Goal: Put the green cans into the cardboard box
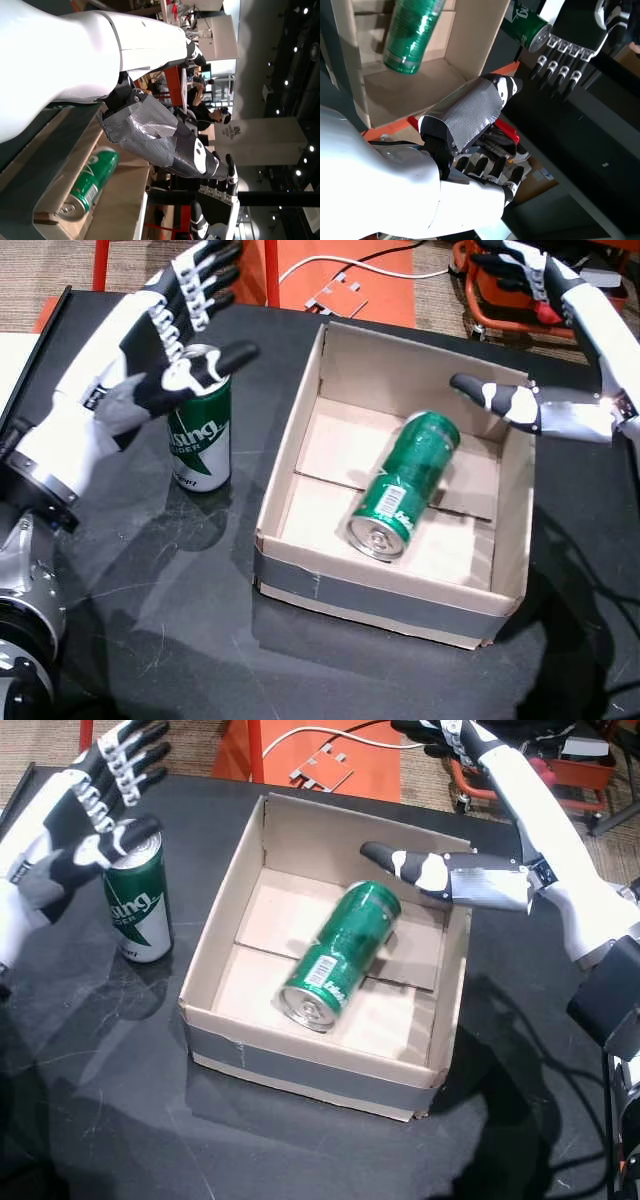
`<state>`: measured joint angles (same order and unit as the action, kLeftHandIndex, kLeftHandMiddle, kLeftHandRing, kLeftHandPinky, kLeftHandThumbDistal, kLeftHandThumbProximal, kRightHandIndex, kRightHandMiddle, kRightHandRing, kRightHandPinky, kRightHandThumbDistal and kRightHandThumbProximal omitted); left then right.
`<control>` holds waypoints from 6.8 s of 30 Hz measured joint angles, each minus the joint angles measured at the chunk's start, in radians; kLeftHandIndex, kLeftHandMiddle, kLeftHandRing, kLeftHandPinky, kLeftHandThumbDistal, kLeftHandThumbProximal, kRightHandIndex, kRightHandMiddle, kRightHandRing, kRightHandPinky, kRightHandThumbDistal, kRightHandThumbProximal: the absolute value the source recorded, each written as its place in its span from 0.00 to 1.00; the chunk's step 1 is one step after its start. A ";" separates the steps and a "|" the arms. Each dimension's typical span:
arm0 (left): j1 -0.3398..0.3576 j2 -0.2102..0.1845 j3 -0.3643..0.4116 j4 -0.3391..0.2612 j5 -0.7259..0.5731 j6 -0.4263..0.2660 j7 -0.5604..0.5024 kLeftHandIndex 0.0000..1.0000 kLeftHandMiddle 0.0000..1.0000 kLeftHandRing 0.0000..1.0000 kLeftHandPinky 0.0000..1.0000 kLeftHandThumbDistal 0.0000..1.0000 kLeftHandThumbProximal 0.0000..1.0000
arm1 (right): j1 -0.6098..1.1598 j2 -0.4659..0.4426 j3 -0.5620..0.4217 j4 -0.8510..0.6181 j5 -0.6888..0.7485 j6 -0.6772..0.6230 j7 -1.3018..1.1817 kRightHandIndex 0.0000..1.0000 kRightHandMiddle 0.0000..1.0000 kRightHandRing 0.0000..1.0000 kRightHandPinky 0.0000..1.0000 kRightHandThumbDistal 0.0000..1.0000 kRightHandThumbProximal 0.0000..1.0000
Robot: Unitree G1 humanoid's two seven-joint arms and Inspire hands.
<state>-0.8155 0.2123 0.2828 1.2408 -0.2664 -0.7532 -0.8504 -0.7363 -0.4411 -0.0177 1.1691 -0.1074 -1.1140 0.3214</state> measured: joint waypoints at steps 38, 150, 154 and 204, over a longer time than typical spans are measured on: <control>-0.015 0.123 -0.076 -0.001 0.101 0.022 -0.019 1.00 1.00 1.00 1.00 1.00 0.31 | 0.033 0.025 -0.125 0.072 0.160 0.006 0.233 0.87 0.80 0.80 0.91 1.00 0.69; -0.029 0.060 -0.018 0.078 0.221 0.198 0.276 1.00 1.00 1.00 1.00 1.00 0.29 | 0.079 0.053 -0.278 0.080 0.298 0.011 0.506 0.92 0.74 0.69 0.91 0.87 0.68; -0.029 0.038 -0.004 0.078 0.209 0.199 0.286 1.00 1.00 1.00 1.00 1.00 0.33 | 0.079 0.053 -0.279 0.080 0.301 0.011 0.510 0.93 0.74 0.69 0.91 0.85 0.66; -0.028 0.044 0.003 0.078 0.195 0.204 0.323 1.00 1.00 1.00 1.00 1.00 0.31 | 0.079 0.076 -0.315 0.075 0.341 0.020 0.557 0.97 0.75 0.69 0.90 0.86 0.62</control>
<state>-0.8436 0.2564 0.2858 1.3183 -0.0709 -0.5490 -0.5274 -0.6576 -0.3646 -0.3327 1.2444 0.2338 -1.0938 0.8780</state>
